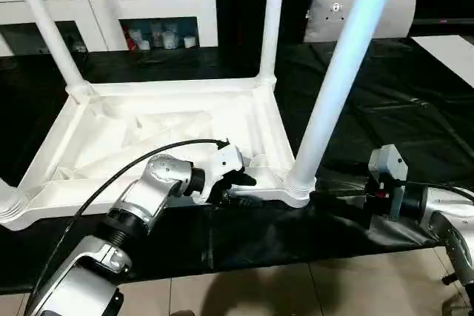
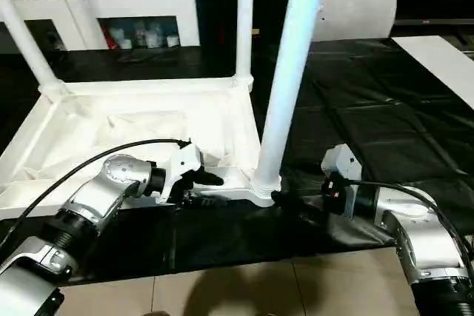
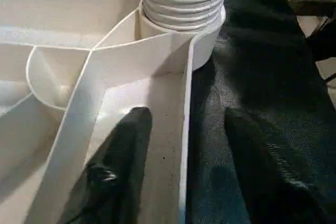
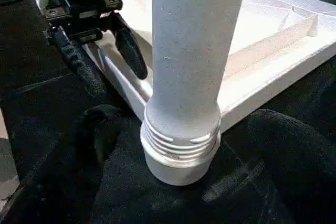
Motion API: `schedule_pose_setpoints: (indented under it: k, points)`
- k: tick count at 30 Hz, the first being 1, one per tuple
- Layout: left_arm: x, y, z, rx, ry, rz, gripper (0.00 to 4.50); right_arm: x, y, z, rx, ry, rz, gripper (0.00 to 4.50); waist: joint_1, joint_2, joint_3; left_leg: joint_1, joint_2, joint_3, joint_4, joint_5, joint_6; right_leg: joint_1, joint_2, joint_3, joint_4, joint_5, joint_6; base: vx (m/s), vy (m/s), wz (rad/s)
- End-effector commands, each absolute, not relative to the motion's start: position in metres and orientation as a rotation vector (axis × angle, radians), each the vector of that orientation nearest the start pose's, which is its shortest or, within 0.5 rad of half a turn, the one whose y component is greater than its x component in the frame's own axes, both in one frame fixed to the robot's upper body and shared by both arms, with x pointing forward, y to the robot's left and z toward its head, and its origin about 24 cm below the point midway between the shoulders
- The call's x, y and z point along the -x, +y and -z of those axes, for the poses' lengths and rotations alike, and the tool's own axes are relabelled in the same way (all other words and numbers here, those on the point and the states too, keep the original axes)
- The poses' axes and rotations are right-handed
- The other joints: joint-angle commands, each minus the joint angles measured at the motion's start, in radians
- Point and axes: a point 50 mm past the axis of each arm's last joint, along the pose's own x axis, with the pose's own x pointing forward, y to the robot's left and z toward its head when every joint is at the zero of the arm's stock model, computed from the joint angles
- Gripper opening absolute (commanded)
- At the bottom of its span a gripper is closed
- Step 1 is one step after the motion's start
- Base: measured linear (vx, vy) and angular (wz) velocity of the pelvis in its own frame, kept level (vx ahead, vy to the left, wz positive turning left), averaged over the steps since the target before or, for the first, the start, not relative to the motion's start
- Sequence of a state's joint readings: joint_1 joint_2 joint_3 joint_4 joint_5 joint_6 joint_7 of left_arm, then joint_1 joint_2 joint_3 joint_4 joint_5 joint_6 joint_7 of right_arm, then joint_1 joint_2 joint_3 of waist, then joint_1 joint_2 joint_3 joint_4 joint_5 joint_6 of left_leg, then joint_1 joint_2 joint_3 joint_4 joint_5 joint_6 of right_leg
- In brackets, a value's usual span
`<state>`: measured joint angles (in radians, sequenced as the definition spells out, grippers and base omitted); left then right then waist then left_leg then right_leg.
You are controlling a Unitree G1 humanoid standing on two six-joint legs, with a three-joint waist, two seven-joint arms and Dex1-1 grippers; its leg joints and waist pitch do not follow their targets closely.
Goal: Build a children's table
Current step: Rotate leg to tighten
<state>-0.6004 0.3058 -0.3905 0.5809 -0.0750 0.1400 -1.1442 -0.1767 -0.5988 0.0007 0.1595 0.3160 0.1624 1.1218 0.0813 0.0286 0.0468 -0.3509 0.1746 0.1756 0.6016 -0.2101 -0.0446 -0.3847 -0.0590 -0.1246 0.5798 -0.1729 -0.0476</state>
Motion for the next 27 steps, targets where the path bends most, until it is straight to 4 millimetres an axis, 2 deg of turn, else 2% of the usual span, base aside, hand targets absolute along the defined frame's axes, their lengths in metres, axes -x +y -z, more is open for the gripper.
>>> schedule_pose_setpoints:
  k: [1,6,8,13,14,16,17,20,21,24,25,27]
  points:
    - [-0.309,0.102,-0.040,-0.331,0.485,1.396,2.09,-0.258,-0.221,-0.073,0.178,0.261,-1.062,4.50,0.005,-0.015,-0.063,-0.002,0.052,-0.021,-0.059,-0.101,0.119,0.054,-0.096,0.056,-0.094,-0.389,-0.060,0.000,0.000,0.00]
    - [-0.310,0.103,-0.039,-0.350,0.493,1.384,1.77,-0.259,-0.220,-0.073,0.179,0.259,-1.059,4.50,0.006,-0.014,-0.064,-0.002,0.052,-0.021,-0.059,-0.103,0.119,0.054,-0.097,0.056,-0.094,-0.381,-0.064,0.000,0.000,0.00]
    - [-0.310,0.104,-0.038,-0.362,0.500,1.380,1.52,-0.259,-0.220,-0.074,0.179,0.258,-1.058,4.50,0.006,-0.014,-0.062,-0.002,0.051,-0.020,-0.059,-0.106,0.118,0.054,-0.097,0.056,-0.096,-0.393,-0.059,0.000,0.000,0.00]
    - [-0.311,0.104,-0.038,-0.379,0.508,1.387,1.30,-0.261,-0.220,-0.074,0.191,0.258,-1.049,4.50,0.005,-0.015,-0.060,0.001,0.048,-0.020,-0.060,-0.123,0.109,0.051,-0.095,0.052,-0.104,-0.443,-0.037,0.000,0.000,0.00]
    - [-0.311,0.104,-0.038,-0.390,0.510,1.390,1.16,-0.262,-0.220,-0.074,0.196,0.258,-1.044,4.50,0.006,-0.013,-0.060,0.001,0.048,-0.020,-0.060,-0.123,0.108,0.051,-0.095,0.052,-0.104,-0.444,-0.036,0.000,0.000,0.00]
    - [-0.311,0.104,-0.037,-0.408,0.513,1.393,1.05,-0.264,-0.219,-0.075,0.203,0.261,-1.041,4.50,0.005,-0.016,-0.061,0.001,0.048,-0.021,-0.061,-0.124,0.107,0.052,-0.095,0.052,-0.104,-0.442,-0.034,0.000,0.000,0.00]
    - [-0.311,0.104,-0.037,-0.410,0.514,1.393,0.83,-0.265,-0.219,-0.075,0.203,0.261,-1.041,4.50,0.005,-0.015,-0.061,0.000,0.048,-0.021,-0.061,-0.123,0.107,0.052,-0.095,0.052,-0.103,-0.441,-0.033,0.000,0.000,0.00]
    - [-0.312,0.104,-0.036,-0.451,0.517,1.408,0.59,-0.268,-0.216,-0.077,0.200,0.255,-1.057,4.50,0.006,-0.015,-0.062,0.001,0.050,-0.021,-0.061,-0.120,0.112,0.051,-0.095,0.053,-0.102,-0.429,-0.040,0.000,0.000,0.00]
    - [-0.312,0.103,-0.036,-0.461,0.511,1.419,0.53,-0.269,-0.215,-0.077,0.198,0.252,-1.068,4.23,0.006,-0.015,-0.062,0.001,0.050,-0.021,-0.061,-0.119,0.112,0.051,-0.096,0.054,-0.101,-0.427,-0.041,0.000,0.000,0.00]
    - [-0.308,0.098,-0.042,-0.453,0.453,1.495,0.31,-0.275,-0.213,-0.077,0.177,0.254,-1.090,4.16,0.008,-0.014,-0.062,0.000,0.049,-0.020,-0.060,-0.114,0.111,0.052,-0.097,0.054,-0.101,-0.427,-0.044,0.000,0.000,0.00]
    - [-0.308,0.098,-0.042,-0.453,0.453,1.495,0.20,-0.275,-0.213,-0.077,0.177,0.254,-1.090,4.13,0.008,-0.013,-0.065,-0.002,0.051,-0.021,-0.060,-0.107,0.113,0.054,-0.098,0.054,-0.096,-0.407,-0.053,0.000,0.000,0.00]
    - [-0.304,0.095,-0.044,-0.435,0.424,1.546,0.02,-0.278,-0.212,-0.076,0.162,0.261,-1.107,3.74,0.010,-0.011,-0.067,-0.003,0.056,-0.023,-0.061,-0.091,0.119,0.055,-0.099,0.057,-0.089,-0.361,-0.068,0.000,0.000,0.00]
